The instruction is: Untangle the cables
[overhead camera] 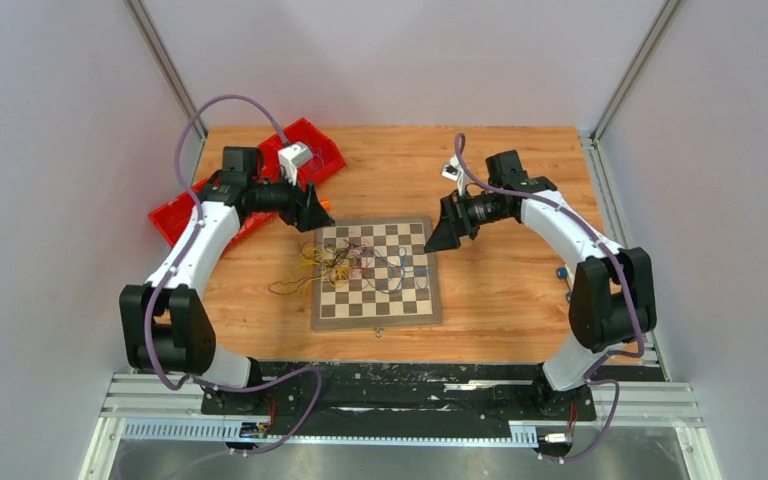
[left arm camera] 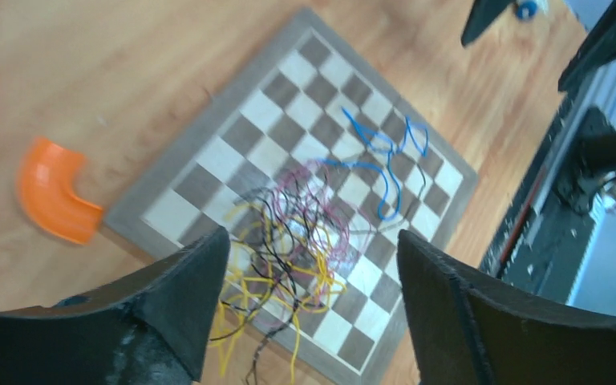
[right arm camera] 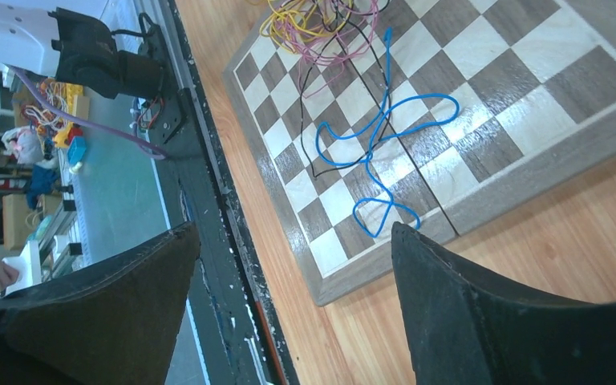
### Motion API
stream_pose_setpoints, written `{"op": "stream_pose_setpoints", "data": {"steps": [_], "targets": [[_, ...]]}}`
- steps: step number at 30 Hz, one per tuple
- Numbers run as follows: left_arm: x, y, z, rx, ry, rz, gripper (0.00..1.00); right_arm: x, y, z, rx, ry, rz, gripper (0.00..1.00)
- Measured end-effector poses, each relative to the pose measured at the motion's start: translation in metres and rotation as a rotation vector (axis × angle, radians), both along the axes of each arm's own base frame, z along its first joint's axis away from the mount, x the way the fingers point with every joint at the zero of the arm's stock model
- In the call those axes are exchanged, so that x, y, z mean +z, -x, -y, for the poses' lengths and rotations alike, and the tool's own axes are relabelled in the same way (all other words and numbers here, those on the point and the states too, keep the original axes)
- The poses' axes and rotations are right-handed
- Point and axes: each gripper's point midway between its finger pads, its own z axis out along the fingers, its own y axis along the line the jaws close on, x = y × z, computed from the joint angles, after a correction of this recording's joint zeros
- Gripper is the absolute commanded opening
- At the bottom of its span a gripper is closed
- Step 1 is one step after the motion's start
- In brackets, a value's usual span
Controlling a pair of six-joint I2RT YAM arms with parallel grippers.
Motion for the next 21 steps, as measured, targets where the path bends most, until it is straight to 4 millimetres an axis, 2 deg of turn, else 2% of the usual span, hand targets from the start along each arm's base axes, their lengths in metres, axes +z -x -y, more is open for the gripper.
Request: {"op": "stream_pose_setpoints", "data": {"steps": [1, 3, 9, 16, 21], "targets": [[-0.013, 0.005, 0.003, -0.017, -0.005, -0.04, 0.75, -0.005, -0.001, -0.004, 0.01, 0.004, -0.012, 0.85], [-0.036, 0.012, 0.01, -0.051, -0.018, -0.116, 0.72, -0.014, -0.002, -0.011, 0.028, 0.011, -0.034, 0.83], [-0.067, 0.01, 0.027, -0.12, -0.032, -0.201, 0.73, -0.041, -0.003, -0.026, 0.06, 0.047, -0.077, 0.8], [-0.071, 0.011, 0.035, -0.13, -0.019, -0.195, 0.83, -0.066, 0.007, -0.051, 0.102, 0.17, -0.027, 0.82], [-0.066, 0.016, 0.029, -0.092, -0.016, -0.187, 0.84, -0.096, 0.004, -0.068, 0.102, 0.29, 0.015, 0.73]]}}
